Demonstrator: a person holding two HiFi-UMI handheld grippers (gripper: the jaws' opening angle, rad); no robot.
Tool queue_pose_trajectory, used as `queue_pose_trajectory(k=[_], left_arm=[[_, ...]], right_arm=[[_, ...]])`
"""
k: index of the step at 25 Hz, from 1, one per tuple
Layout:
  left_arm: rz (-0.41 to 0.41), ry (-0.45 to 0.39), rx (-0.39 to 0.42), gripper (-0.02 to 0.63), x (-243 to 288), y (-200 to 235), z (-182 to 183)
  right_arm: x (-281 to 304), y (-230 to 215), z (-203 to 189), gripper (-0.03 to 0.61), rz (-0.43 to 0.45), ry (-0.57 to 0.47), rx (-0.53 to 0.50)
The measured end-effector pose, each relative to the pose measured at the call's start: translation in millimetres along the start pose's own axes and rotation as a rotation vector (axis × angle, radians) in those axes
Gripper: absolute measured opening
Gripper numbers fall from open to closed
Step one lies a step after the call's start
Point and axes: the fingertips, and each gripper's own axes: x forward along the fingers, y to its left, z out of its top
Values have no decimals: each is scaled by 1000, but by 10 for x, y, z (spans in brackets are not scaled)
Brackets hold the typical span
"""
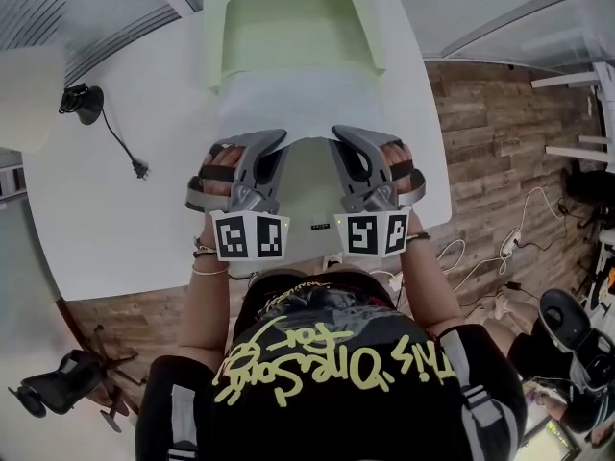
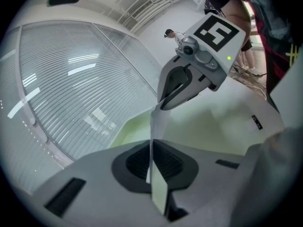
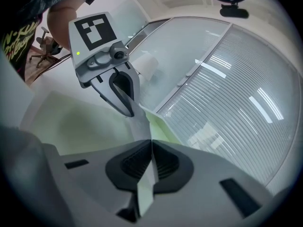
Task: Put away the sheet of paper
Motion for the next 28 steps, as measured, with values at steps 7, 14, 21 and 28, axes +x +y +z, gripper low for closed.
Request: queue_pose_trajectory(k=[7, 14, 21, 28], left_arm=[[-31, -15, -9, 8, 89, 25, -53], [-55, -19, -20, 8, 131, 21, -98], [-70, -29, -29, 8, 181, 34, -143], [-73, -28, -33, 8, 207, -2, -143]], right_arm=[[119, -36, -45, 8, -5, 34, 9], [197, -31, -76, 9, 6, 58, 4], [267, -10, -117, 9, 19, 83, -15], [257, 29, -170, 9, 32, 99, -23]])
